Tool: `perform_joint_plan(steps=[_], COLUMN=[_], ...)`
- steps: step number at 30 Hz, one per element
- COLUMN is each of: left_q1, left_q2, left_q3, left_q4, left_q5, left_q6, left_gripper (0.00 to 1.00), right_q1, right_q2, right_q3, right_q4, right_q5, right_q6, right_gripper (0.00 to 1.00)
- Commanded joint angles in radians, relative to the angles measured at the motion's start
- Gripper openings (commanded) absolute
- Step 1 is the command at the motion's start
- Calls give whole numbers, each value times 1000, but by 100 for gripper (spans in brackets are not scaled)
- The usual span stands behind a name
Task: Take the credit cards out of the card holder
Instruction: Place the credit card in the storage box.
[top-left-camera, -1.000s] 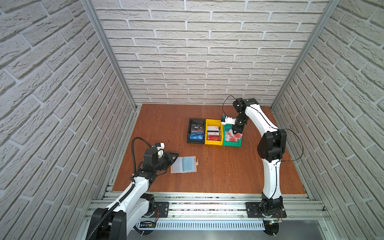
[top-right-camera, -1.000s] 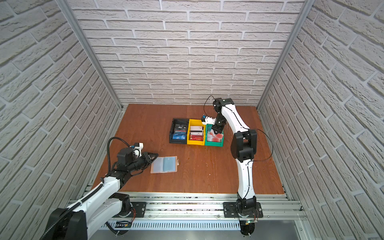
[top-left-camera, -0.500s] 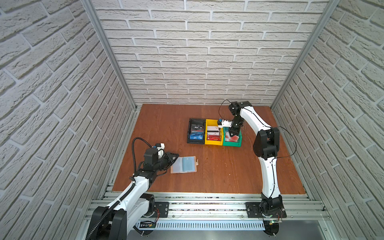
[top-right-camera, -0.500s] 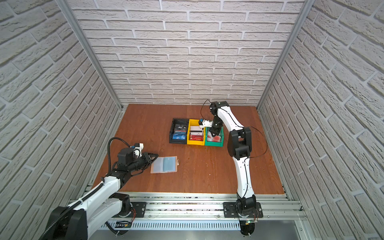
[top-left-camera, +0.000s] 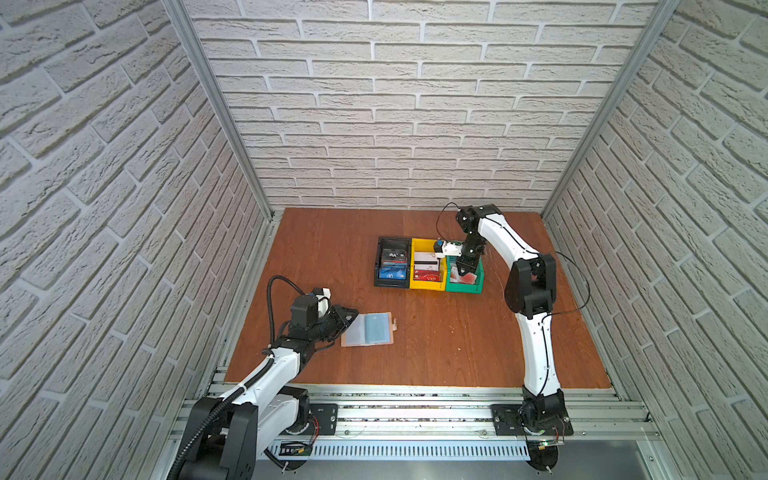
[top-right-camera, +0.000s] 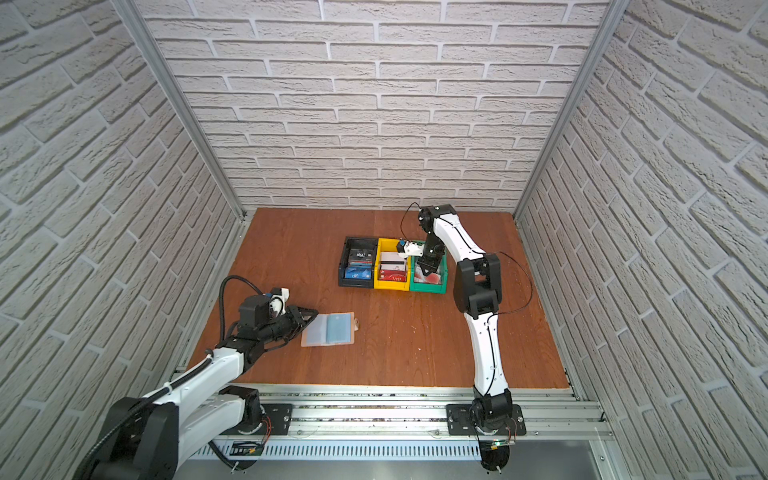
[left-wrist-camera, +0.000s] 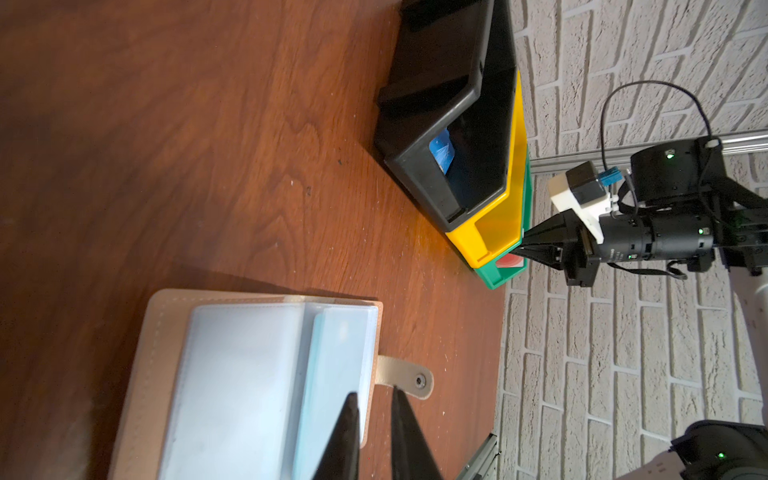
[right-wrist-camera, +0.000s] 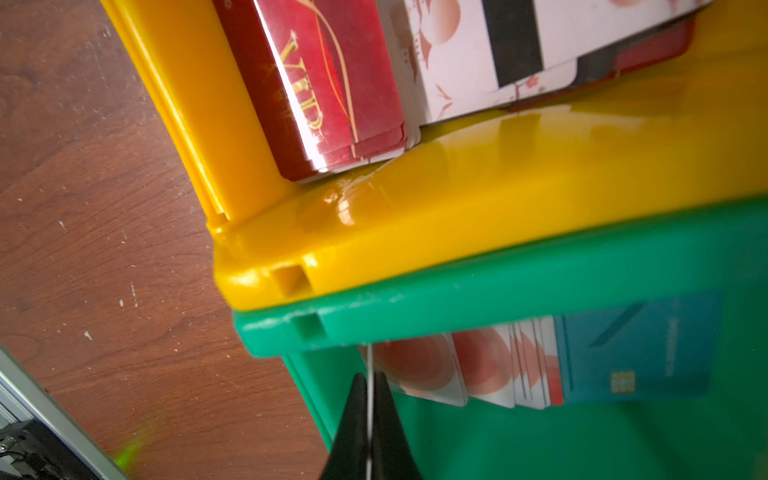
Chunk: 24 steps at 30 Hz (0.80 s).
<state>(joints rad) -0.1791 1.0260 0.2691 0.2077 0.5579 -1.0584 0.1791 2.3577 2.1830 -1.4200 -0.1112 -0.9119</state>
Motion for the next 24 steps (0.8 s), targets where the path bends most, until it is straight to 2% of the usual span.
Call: perform_joint_plan(steps=[1, 5, 12, 18, 24], left_q1=[-3, -3, -3, -3, -3], left_q2=[23, 62, 87, 117, 143], left_q3=[31, 56, 77, 100, 113], left_q4=[52, 55, 58, 48, 62], left_q5=[16, 35, 43, 52, 59], left_q6=[31, 41, 41, 54, 58], left_gripper=[17, 17, 17, 18, 19], right_q1=[7, 7, 7, 4, 2], right_q2=[-22, -30, -50, -82, -187], right_q3=[-23, -33, -51, -58, -104], right_q4=[-4, 5, 58, 114, 198], right_q5=[-14, -16, -2, 25, -22], right_q6=[14, 28, 55, 89, 116], right_gripper=[5, 6, 23, 23, 23])
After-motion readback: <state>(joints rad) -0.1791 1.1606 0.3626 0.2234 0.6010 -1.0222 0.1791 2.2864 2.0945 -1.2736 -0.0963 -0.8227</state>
